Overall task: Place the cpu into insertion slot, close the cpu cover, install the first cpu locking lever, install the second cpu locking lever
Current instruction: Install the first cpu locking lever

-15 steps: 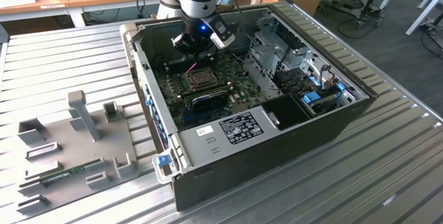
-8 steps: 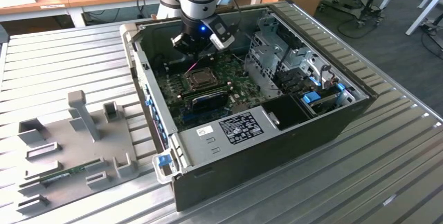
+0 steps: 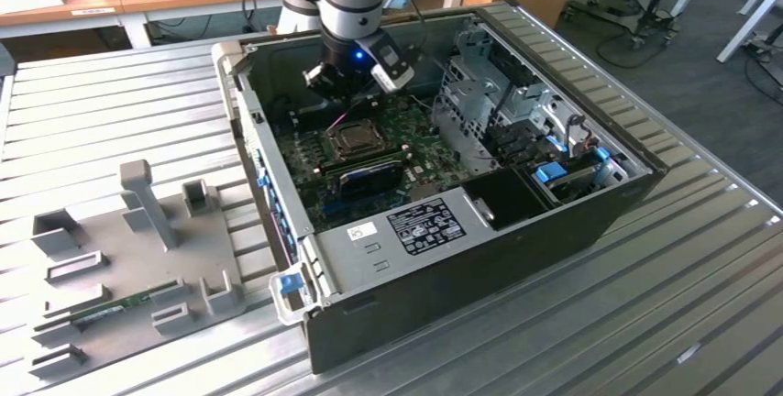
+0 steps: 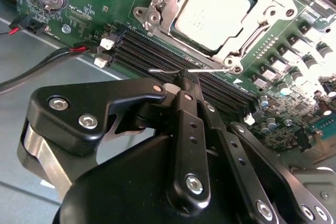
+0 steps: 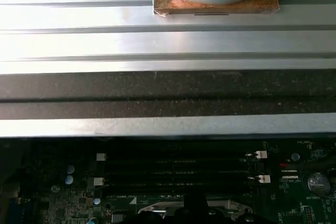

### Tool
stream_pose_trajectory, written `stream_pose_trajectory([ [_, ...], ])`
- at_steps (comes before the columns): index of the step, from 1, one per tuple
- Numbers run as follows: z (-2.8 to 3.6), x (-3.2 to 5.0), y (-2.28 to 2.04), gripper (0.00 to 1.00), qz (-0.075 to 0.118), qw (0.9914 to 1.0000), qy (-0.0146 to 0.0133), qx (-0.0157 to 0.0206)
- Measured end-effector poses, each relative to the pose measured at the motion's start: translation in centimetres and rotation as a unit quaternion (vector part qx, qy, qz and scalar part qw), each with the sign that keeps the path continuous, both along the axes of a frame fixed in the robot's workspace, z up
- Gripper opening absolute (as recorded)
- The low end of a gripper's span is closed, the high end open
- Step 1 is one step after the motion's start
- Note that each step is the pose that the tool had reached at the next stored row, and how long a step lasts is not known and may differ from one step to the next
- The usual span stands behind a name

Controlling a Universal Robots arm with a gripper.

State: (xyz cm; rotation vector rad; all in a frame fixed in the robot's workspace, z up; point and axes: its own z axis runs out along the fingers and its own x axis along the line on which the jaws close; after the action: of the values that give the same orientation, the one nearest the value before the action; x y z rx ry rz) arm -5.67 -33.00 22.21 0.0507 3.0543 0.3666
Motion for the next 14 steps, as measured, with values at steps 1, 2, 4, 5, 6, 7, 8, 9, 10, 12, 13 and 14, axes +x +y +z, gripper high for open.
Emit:
stream_pose_trajectory([
  [1,-0.07,0.05,0.00,0.10,0.000,1.00000,0.0000,0.0001],
  [2,-0.14,0.11,0.00,0.10,0.000,1.00000,-0.0001,0.0001],
  [4,-0.27,0.28,0.00,0.10,0.000,1.00000,0.0000,0.0001],
  [5,-0.35,0.38,0.00,0.10,0.000,1.00000,0.0000,0.0001],
  [6,-0.43,0.49,0.00,0.10,0.000,1.00000,0.0000,0.0002],
  [7,-0.52,0.60,0.00,0.10,0.000,1.00000,0.0000,0.0001],
  [8,-0.61,0.70,0.00,0.10,0.000,1.00000,0.0000,0.0001],
  [9,-0.70,0.80,0.00,0.10,0.000,1.00000,0.0000,0.0001],
  [10,-0.78,0.89,0.00,0.10,0.000,1.00000,0.0000,0.0001],
  [12,-0.95,1.08,0.00,0.10,0.000,1.00000,0.0000,0.0001],
  [13,-1.02,1.18,0.00,0.10,0.000,1.00000,0.0000,0.0001],
  [14,-1.10,1.29,0.00,0.10,0.000,1.00000,0.0000,0.0001],
])
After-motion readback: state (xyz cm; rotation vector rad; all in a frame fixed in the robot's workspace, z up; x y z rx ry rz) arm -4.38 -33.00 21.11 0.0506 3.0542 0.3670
